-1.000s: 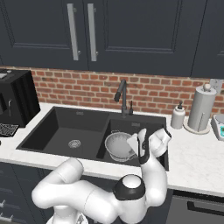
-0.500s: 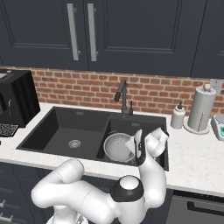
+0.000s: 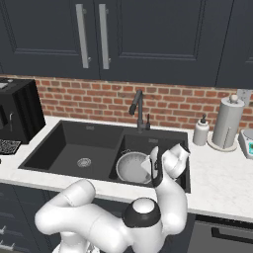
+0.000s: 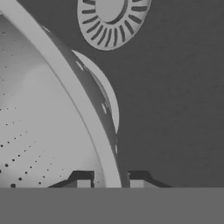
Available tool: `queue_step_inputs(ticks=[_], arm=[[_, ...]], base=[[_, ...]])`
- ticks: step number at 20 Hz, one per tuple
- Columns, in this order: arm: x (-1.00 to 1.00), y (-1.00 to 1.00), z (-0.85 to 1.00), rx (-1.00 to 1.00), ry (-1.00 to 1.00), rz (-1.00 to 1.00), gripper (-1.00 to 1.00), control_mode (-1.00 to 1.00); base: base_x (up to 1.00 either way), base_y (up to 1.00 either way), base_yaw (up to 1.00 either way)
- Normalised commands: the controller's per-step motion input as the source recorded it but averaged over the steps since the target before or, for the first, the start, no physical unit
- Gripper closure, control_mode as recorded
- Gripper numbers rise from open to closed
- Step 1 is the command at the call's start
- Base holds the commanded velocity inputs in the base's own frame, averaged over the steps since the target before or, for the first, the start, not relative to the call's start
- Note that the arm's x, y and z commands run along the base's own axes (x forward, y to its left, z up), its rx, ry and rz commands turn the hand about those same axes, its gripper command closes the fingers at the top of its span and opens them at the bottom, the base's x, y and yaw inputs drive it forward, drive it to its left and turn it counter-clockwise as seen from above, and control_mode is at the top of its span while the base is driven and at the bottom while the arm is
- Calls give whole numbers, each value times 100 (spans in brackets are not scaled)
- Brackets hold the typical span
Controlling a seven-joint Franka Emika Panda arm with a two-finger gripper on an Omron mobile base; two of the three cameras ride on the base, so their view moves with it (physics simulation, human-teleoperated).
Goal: Put the colander in the sink, put the kiwi in the colander, and turn on the sink faucet and pour water over the colander.
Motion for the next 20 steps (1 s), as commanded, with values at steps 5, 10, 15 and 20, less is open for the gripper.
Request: queue_step_inputs(ticks=[5, 10, 15, 20], arm=[[0, 0, 0, 0, 0, 3, -100, -100], [0, 0, 0, 0, 0, 3, -100, -100], [0, 0, 0, 0, 0, 3, -100, -100], [-1, 0, 13, 0, 0, 5, -100, -100]], base=[[0, 0, 0], [0, 0, 0], [0, 0, 0], [0, 0, 0]])
